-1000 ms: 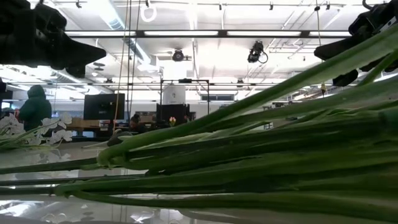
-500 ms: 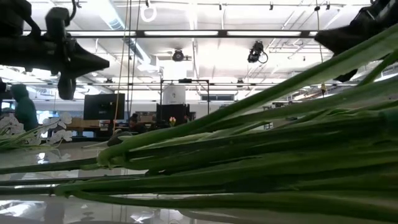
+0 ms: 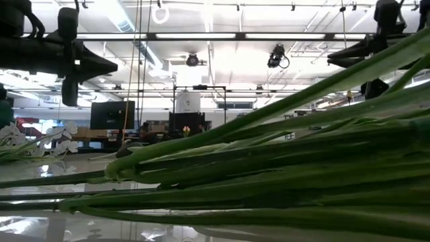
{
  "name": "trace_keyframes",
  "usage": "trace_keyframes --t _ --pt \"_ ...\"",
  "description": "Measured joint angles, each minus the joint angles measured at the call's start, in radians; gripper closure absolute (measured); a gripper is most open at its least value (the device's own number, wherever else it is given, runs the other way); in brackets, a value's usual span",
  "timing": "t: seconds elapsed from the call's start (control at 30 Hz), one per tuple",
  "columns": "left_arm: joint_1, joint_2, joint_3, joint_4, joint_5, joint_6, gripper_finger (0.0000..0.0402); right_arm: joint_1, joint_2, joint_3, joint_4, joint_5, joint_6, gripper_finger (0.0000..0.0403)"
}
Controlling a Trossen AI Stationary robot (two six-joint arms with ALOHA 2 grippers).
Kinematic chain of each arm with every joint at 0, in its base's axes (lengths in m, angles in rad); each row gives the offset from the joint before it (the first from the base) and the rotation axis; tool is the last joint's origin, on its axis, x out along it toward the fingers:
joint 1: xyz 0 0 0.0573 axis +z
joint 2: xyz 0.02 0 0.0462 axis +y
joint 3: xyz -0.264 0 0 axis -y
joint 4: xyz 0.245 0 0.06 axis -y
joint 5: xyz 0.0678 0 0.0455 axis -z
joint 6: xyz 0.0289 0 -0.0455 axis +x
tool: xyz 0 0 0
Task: Sort flowers into vase by color
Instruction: Put the right pink flower into the green vase
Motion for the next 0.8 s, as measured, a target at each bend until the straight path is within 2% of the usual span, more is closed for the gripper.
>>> trace_keyframes --t 0.07,0.2,0.3,0.4,0.47,0.6,0.7,0.8 --pt "0.0 0.0 0.007 0.02 -0.021 -0.003 0.0374 -0.002 0.056 0.031 0.003 0.005 0.025 0.036" --pt "0.0 0.0 0.079 0.015 -0.026 0.092 0.0374 -0.022 0.187 0.115 0.002 0.018 0.033 0.0345" --pt "0.0 0.014 0.136 -0.005 -0.029 0.137 0.0374 -0.048 0.289 0.198 -0.019 0.075 0.055 0.0329" --pt "0.0 0.053 0.193 -0.027 -0.026 0.146 0.0374 -0.088 0.366 0.296 -0.041 0.165 0.142 0.0311" --pt "0.0 0.088 0.231 -0.027 -0.019 0.158 0.0374 -0.121 0.408 0.367 -0.081 0.184 0.15 0.03" --pt "0.0 0.198 0.306 -0.069 0.023 0.191 0.0373 -0.191 0.499 0.529 -0.352 0.153 0.18 0.0288" --pt "0.0 0.298 0.367 -0.134 0.055 0.193 0.0362 -0.243 0.588 0.643 -0.659 0.098 0.308 0.0287" --pt "0.0 0.394 0.408 -0.163 0.095 0.193 0.0343 -0.283 0.679 0.723 -0.866 0.004 0.401 0.0287"
